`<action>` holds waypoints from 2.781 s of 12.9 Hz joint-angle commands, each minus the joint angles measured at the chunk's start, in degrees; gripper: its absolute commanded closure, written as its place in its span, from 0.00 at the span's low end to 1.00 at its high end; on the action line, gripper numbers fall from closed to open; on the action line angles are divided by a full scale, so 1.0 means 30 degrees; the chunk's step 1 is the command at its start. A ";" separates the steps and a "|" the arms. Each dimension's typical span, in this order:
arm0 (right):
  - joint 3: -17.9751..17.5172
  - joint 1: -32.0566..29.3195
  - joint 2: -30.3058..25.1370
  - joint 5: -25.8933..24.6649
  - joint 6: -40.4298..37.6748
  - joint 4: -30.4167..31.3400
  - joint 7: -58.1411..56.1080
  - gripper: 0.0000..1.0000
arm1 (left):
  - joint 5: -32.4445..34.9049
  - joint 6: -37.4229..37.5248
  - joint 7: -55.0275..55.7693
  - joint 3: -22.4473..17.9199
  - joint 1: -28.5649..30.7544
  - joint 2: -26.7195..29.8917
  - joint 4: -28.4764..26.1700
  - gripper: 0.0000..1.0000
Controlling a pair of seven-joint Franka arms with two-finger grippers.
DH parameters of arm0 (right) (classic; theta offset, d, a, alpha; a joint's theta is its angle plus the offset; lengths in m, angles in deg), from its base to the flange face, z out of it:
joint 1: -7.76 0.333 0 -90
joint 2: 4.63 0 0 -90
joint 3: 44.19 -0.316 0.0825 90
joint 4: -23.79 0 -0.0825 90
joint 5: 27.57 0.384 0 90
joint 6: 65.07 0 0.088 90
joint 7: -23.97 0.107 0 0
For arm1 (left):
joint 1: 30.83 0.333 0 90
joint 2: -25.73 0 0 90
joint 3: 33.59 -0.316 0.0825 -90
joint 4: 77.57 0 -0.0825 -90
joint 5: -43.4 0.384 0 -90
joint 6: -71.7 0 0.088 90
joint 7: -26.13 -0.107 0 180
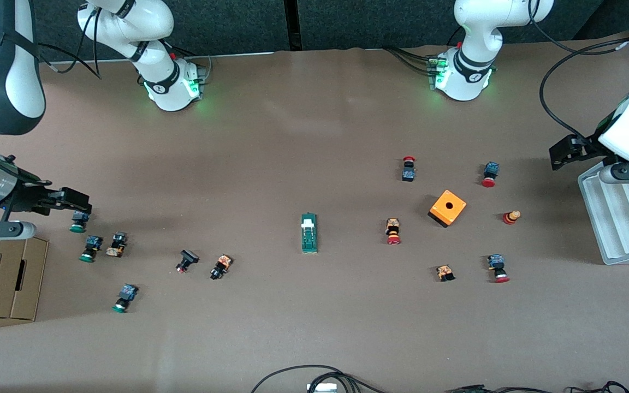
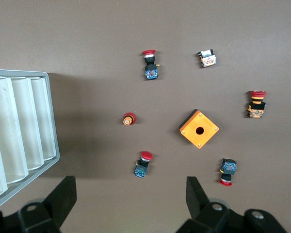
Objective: Close load switch with both arms
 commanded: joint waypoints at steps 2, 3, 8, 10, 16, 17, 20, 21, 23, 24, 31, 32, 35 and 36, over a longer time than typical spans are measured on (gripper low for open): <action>0.0188 -0.0040 0.0093 0.0418 -0.0068 -0.0531 -0.0138 0.00 | -0.0011 0.0376 -0.0030 0.0124 0.0153 -0.0176 0.0472 0.00; 0.0188 -0.0040 0.0093 0.0418 -0.0068 -0.0531 -0.0139 0.00 | -0.0011 0.0405 -0.0031 0.0124 0.0153 -0.0176 0.0472 0.00; 0.0276 -0.0537 -0.0053 0.1031 -0.0126 -0.0561 -0.3093 0.00 | -0.0011 0.0318 -0.0177 0.0124 0.0182 -0.0206 0.0502 0.00; 0.0305 -0.0567 -0.0198 0.1818 -0.0214 -0.0561 -0.3010 0.00 | -0.0040 0.0289 -0.0089 0.0124 0.0182 -0.0206 0.0502 0.00; 0.0218 -0.0333 -0.0376 0.2411 -0.0186 -0.0561 -0.1282 0.00 | -0.0392 0.0259 -0.0030 0.0095 0.0211 -0.0206 0.0502 0.00; 0.0218 -0.0304 -0.0289 0.1917 -0.0127 -0.0561 -0.1282 0.00 | -0.0392 0.0259 -0.0031 0.0095 0.0183 -0.0206 0.0502 0.00; 0.0101 -0.0245 -0.0229 0.0274 -0.0039 -0.0561 -0.1369 0.00 | -0.0392 0.0259 -0.0031 0.0095 0.0183 -0.0205 0.0502 0.00; 0.0100 -0.0187 -0.0113 0.0214 -0.0039 -0.0619 -0.1486 0.00 | -0.0392 0.0259 -0.0031 0.0095 0.0182 -0.0206 0.0502 0.00; 0.0159 -0.0245 -0.0024 0.0359 0.0165 -0.0678 -0.1574 0.00 | -0.0392 0.0288 -0.0177 0.0095 0.0212 -0.0206 0.0502 0.00; 0.0159 -0.0245 -0.0024 0.0360 0.0282 -0.0678 -0.1836 0.00 | -0.0392 0.0288 -0.0177 0.0095 0.0212 -0.0206 0.0502 0.00; 0.0042 0.1130 0.1203 0.0565 0.1395 -0.0678 -0.2775 0.00 | -0.0421 0.0552 0.0027 0.0183 0.0007 -0.0293 0.0385 0.00; 0.0071 0.1480 0.1438 0.0565 0.1745 -0.0678 -0.2805 0.00 | -0.0450 0.0552 0.0028 0.0212 -0.0022 -0.0293 0.0385 0.00; 0.0071 0.1572 0.1997 0.1117 0.2246 -0.0649 -0.2747 0.00 | -0.1091 0.0552 0.0319 0.0241 -0.0110 -0.0264 0.0355 0.00; 0.0071 0.1601 0.2026 0.1237 0.2188 -0.0591 -0.2775 0.00 | -0.1269 0.0552 0.0408 0.0299 -0.0139 -0.0264 0.0355 0.00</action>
